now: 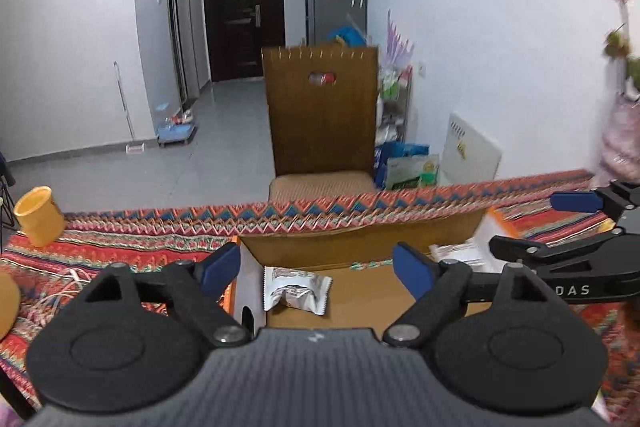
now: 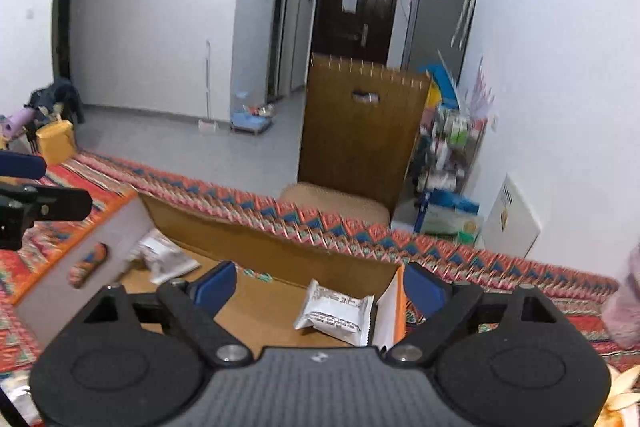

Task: Organize snacks
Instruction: 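Carry the white packet with the right tool into the open box and release, then withdraw the right tool from the box back toward the snack pile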

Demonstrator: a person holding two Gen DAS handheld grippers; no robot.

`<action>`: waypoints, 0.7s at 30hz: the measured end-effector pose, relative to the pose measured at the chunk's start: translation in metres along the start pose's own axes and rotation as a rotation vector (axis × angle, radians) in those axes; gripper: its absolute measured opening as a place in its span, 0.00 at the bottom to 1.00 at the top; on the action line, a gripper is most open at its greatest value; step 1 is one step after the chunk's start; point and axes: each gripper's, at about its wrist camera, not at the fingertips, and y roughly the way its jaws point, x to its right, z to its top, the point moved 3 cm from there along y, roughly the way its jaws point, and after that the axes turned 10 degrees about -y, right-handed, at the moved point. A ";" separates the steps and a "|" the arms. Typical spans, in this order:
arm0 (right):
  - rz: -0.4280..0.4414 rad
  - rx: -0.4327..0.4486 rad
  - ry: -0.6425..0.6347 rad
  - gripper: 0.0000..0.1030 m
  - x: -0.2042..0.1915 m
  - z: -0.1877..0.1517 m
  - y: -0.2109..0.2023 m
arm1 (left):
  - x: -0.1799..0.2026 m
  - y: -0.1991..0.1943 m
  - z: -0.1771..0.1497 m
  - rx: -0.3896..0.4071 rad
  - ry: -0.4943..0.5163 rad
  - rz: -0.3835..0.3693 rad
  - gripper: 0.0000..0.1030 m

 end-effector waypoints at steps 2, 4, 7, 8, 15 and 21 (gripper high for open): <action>0.008 0.037 0.003 0.92 -0.001 0.003 -0.032 | 0.004 -0.035 -0.002 0.035 0.008 -0.017 0.91; 0.009 0.072 0.013 0.94 -0.002 0.003 -0.065 | 0.006 -0.068 -0.007 0.067 0.013 -0.027 0.93; 0.009 0.118 0.024 1.00 -0.004 -0.004 -0.113 | 0.007 -0.118 -0.021 0.111 0.004 -0.056 0.95; 0.006 0.138 0.022 1.00 -0.006 -0.007 -0.129 | 0.007 -0.134 -0.026 0.126 0.003 -0.067 0.97; 0.004 0.245 0.023 1.00 -0.028 -0.058 -0.236 | -0.005 -0.235 -0.085 0.253 -0.033 -0.075 1.00; 0.030 0.299 0.084 1.00 -0.056 -0.128 -0.302 | -0.015 -0.290 -0.162 0.269 -0.094 -0.052 1.00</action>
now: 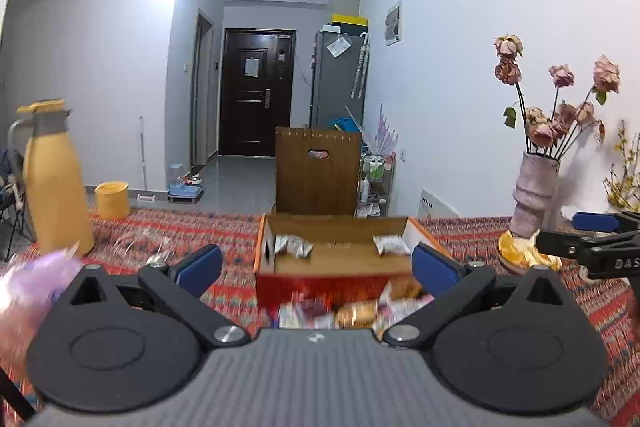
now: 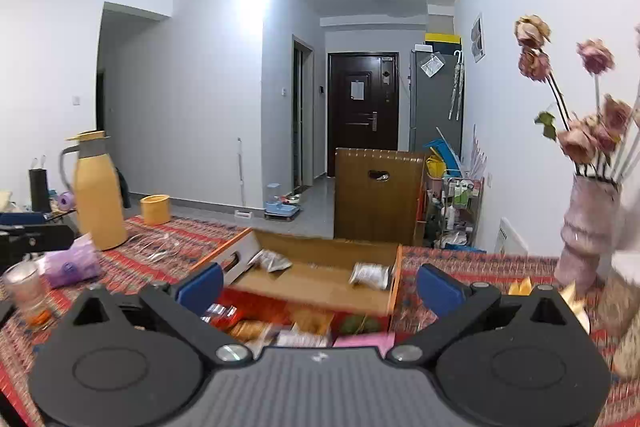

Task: Organize snacks
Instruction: 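Withdraw the right tool from the box back toward the snack pile, then grasp a white packet with the right tool while the left tool grasps a silver packet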

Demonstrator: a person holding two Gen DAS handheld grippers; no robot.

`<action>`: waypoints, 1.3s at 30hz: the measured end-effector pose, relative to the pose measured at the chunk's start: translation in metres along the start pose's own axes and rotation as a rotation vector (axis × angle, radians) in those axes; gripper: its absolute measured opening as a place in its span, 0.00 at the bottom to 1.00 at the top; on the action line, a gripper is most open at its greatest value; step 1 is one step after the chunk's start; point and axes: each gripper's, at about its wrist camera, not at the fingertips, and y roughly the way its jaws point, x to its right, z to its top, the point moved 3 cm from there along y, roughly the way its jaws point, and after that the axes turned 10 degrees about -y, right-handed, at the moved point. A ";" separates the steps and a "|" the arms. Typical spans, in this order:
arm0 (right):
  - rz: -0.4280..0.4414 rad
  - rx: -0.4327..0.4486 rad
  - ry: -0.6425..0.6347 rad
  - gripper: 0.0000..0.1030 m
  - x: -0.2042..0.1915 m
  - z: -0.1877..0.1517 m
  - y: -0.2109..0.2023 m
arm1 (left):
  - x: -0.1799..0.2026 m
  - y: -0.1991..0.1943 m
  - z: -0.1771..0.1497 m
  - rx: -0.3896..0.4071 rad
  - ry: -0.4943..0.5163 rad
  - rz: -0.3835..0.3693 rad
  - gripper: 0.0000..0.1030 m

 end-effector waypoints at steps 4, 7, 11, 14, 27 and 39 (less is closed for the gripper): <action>-0.062 -0.018 0.009 1.00 -0.018 -0.045 -0.031 | -0.004 -0.027 -0.045 -0.031 0.005 0.040 1.00; -0.111 -0.055 0.037 1.00 -0.032 -0.082 -0.044 | -0.008 -0.039 -0.083 -0.087 0.021 0.045 1.00; -0.182 -0.116 0.062 1.00 -0.047 -0.131 -0.052 | -0.009 -0.039 -0.117 -0.153 0.055 0.075 1.00; -0.160 -0.175 0.076 1.00 -0.057 -0.153 -0.051 | -0.013 -0.038 -0.124 -0.182 0.047 0.078 1.00; -0.152 -0.107 0.068 1.00 -0.063 -0.154 -0.050 | -0.009 -0.013 -0.129 -0.220 0.055 0.079 1.00; -0.108 -0.163 0.119 0.99 -0.025 -0.136 0.001 | -0.009 0.057 -0.095 -0.241 0.043 0.060 1.00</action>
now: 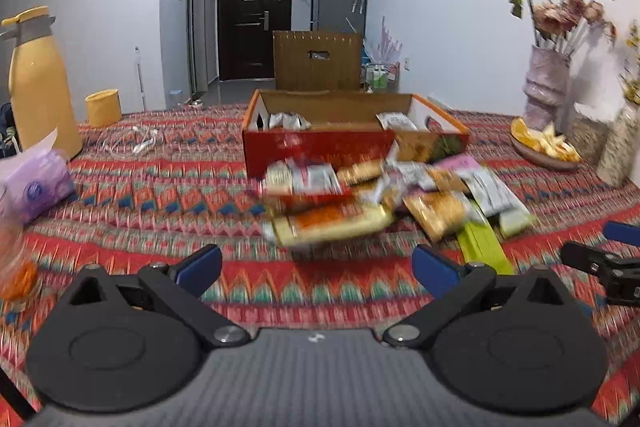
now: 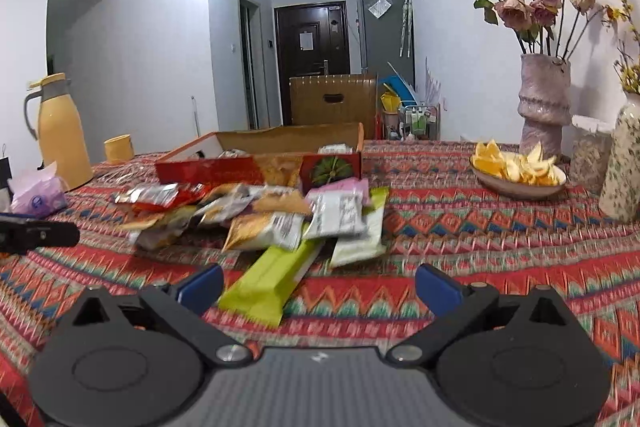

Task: Organize snacks
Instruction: 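Grasp a white packet with the right tool while the left tool grasps a silver packet, then lower both held packets into the open box and open both tools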

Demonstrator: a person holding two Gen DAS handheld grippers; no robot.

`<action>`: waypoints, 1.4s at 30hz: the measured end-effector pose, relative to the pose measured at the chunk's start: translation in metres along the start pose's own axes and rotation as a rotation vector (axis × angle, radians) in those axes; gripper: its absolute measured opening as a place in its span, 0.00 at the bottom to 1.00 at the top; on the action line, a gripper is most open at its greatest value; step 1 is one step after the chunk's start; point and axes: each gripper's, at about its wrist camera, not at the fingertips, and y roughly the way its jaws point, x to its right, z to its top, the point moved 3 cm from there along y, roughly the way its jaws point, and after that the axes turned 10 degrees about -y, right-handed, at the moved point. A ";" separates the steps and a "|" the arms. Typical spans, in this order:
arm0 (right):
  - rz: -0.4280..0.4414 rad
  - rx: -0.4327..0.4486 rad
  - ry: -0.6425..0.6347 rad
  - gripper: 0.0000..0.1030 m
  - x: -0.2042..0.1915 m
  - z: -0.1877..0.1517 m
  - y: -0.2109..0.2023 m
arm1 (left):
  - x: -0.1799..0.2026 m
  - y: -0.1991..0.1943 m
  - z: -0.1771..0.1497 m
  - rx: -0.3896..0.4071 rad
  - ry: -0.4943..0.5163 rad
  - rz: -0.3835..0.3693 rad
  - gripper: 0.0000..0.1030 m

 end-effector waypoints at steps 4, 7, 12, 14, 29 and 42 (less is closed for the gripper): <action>-0.005 -0.003 -0.001 0.94 0.013 0.027 0.030 | 0.003 0.041 0.034 0.016 0.026 0.043 1.00; 0.017 -0.021 -0.012 0.85 0.017 0.043 0.060 | 0.003 0.075 0.057 -0.011 0.023 0.015 1.00; 0.015 -0.071 -0.035 0.82 0.016 0.052 0.122 | -0.002 0.138 0.077 -0.127 -0.021 0.022 0.99; 0.010 -0.094 -0.036 0.72 0.014 0.049 0.141 | -0.003 0.155 0.075 -0.169 -0.022 0.005 0.92; -0.001 -0.081 -0.005 0.42 0.020 0.032 0.156 | -0.008 0.167 0.063 -0.158 -0.028 0.028 0.45; 0.054 -0.015 0.012 0.41 -0.005 0.028 0.059 | -0.009 0.015 0.037 -0.005 -0.084 -0.010 0.43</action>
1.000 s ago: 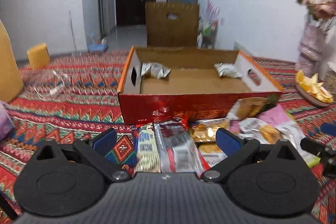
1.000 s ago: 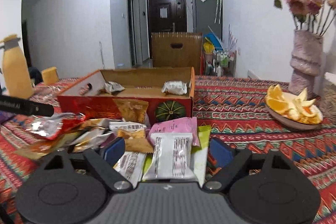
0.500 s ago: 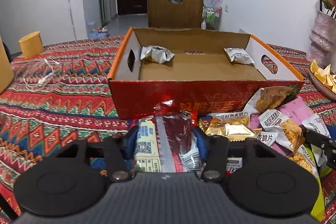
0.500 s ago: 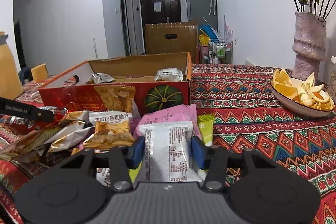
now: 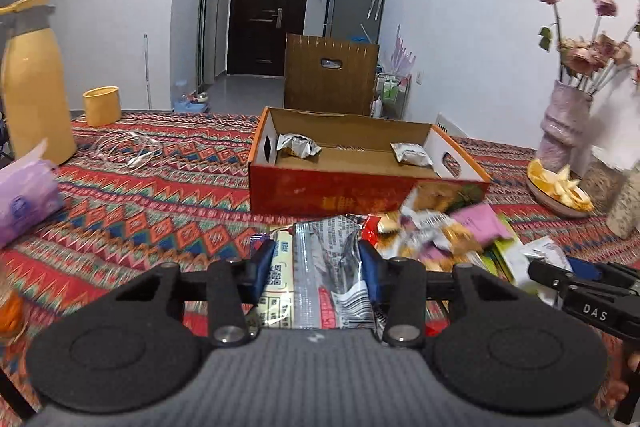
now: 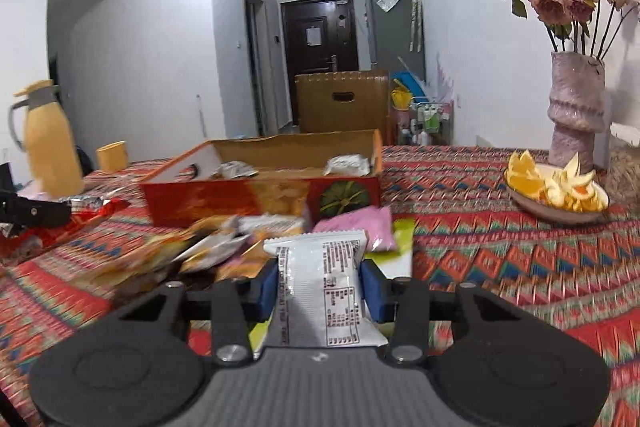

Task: Organize snacks
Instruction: 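Lower both held packets into the open box and open both tools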

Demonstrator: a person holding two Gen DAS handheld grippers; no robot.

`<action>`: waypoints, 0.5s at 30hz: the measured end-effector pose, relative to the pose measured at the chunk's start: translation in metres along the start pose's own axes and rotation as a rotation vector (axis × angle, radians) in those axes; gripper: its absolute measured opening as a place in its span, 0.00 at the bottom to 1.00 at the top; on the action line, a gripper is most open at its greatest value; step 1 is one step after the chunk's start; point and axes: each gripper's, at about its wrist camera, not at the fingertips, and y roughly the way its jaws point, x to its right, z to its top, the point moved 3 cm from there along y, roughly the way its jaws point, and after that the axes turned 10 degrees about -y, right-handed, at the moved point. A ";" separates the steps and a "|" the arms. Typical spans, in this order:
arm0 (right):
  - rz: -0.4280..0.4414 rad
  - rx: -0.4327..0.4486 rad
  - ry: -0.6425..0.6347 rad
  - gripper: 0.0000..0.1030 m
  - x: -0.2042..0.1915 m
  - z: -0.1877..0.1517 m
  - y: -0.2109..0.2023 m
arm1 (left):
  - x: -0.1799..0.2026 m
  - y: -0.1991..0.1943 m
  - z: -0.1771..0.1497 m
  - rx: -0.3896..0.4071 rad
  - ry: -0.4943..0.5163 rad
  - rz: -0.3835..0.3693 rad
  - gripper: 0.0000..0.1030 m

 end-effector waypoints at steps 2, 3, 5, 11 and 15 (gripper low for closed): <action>0.025 -0.012 -0.008 0.41 -0.009 -0.008 -0.014 | 0.001 -0.016 -0.013 -0.013 0.006 -0.009 0.43; 0.042 -0.022 -0.010 0.41 -0.013 -0.013 -0.020 | 0.001 -0.022 -0.019 -0.026 0.007 -0.014 0.43; 0.063 -0.046 -0.009 0.41 -0.019 -0.022 -0.027 | 0.001 -0.032 -0.029 -0.049 0.008 -0.018 0.43; 0.086 -0.064 -0.012 0.41 -0.034 -0.037 -0.052 | 0.004 -0.056 -0.047 -0.041 0.013 -0.024 0.43; 0.082 -0.050 -0.025 0.41 -0.039 -0.038 -0.067 | 0.004 -0.068 -0.050 -0.025 0.014 -0.026 0.43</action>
